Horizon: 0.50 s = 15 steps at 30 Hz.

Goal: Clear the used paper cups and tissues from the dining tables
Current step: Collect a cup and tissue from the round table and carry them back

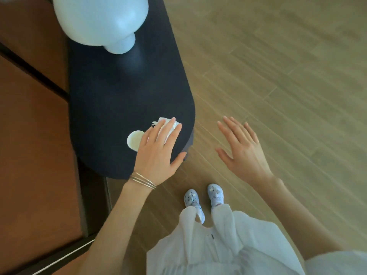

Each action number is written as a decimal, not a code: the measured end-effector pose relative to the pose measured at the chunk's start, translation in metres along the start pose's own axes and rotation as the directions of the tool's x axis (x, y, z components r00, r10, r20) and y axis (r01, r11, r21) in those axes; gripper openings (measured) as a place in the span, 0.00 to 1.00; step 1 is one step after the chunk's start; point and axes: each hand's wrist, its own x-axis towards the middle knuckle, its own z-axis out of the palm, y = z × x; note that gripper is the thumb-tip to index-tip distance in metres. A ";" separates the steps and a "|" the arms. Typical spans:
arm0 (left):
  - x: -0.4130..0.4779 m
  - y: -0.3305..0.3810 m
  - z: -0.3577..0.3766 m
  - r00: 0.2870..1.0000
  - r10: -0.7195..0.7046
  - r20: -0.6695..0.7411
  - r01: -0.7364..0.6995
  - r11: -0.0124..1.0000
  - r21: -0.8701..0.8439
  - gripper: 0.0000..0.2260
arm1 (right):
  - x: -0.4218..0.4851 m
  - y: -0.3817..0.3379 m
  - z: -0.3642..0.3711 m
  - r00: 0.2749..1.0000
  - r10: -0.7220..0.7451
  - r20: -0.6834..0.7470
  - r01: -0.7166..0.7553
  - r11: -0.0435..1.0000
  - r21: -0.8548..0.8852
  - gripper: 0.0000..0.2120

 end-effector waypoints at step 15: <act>0.052 0.262 0.013 0.675 0.732 0.090 -0.723 0.681 -0.113 0.28 | -0.243 0.084 -0.106 0.680 0.623 -0.386 -0.671 0.741 0.014 0.27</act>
